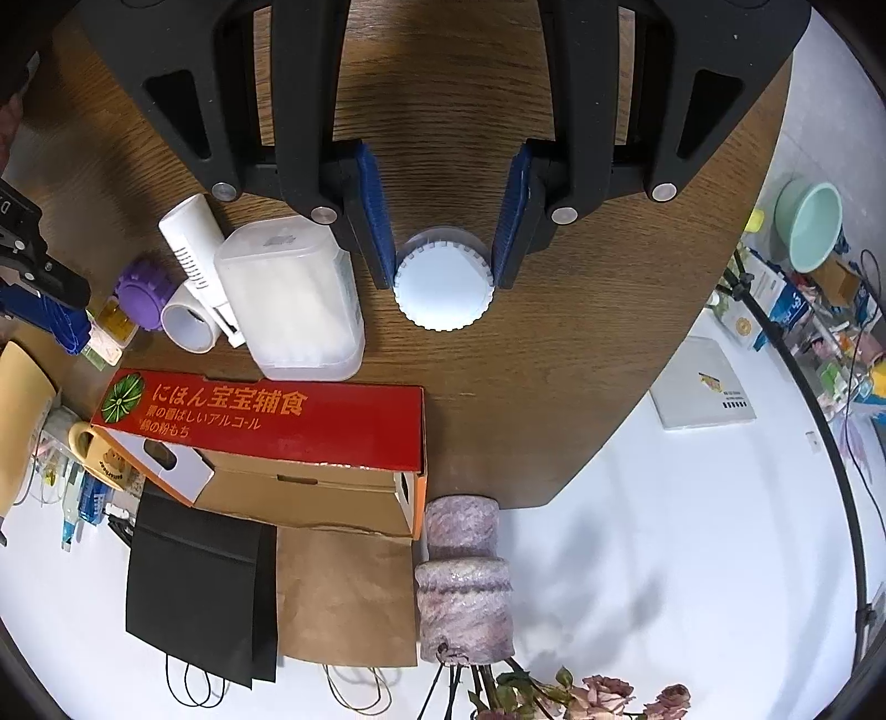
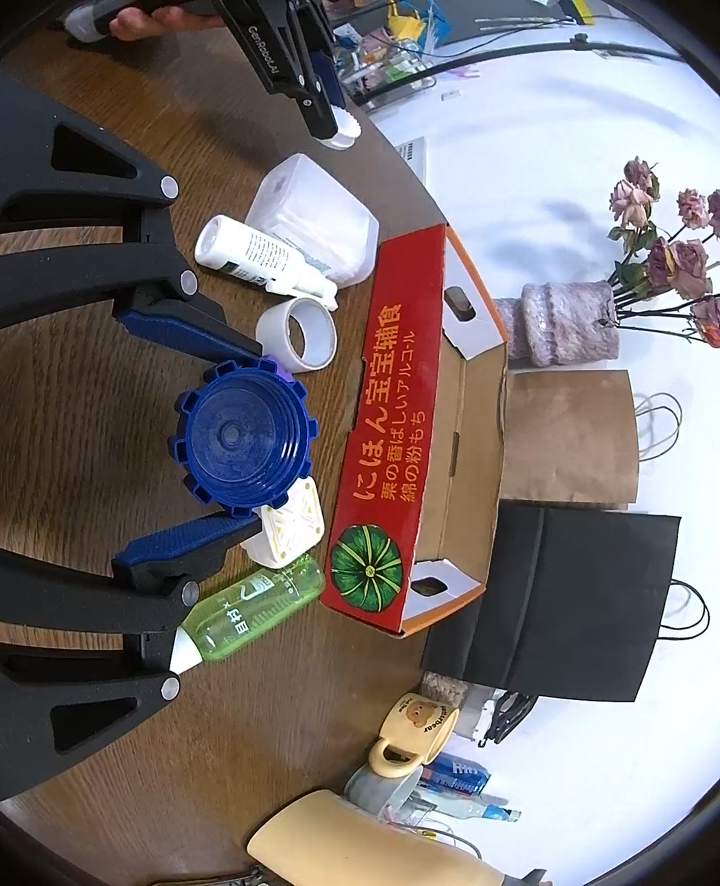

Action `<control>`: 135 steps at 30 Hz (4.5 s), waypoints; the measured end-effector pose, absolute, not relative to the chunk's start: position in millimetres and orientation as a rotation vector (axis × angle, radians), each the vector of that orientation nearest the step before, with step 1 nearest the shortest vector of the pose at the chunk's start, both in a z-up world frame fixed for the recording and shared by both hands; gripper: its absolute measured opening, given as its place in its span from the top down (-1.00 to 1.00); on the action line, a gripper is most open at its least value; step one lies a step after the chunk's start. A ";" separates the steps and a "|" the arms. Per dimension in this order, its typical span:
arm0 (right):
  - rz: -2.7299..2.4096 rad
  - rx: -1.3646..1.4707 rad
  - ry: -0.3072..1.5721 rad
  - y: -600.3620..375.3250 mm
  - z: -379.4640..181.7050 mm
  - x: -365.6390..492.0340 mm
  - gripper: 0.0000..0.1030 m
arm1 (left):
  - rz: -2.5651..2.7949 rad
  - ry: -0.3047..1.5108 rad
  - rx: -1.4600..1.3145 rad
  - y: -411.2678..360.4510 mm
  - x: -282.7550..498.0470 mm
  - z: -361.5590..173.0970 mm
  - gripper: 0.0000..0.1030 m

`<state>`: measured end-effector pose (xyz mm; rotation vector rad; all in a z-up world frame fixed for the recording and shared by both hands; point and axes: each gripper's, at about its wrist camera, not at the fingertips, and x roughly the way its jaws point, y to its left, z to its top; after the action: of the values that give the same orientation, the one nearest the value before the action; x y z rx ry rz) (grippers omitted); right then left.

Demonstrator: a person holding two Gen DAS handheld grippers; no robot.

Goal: Organize rigid objects
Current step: 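Lift the white cap with the left gripper while the right gripper holds the blue cap, then carry the white cap and blue cap into the red box with both grippers, then open the left gripper releasing the white cap while the right gripper releases the blue cap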

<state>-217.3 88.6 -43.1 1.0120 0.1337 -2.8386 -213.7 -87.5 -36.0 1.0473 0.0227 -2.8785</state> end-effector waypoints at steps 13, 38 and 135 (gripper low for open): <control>-2.861 0.985 0.151 96.1 -31.2 -223.1 -0.15 | -2.915 0.074 1.013 -67.7 -211.4 -18.1 0.38; -2.917 0.816 0.144 102.4 20.4 -258.9 -0.15 | -2.995 0.092 0.884 -22.5 -248.6 27.5 0.38; -2.903 1.041 0.094 123.0 -6.5 -417.1 -0.71 | -2.890 0.185 0.944 -14.0 -411.3 22.1 -1.00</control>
<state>-417.1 123.0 -6.5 1.0412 0.0938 -2.9027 -411.3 -14.0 22.1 0.9437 0.1847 -2.8900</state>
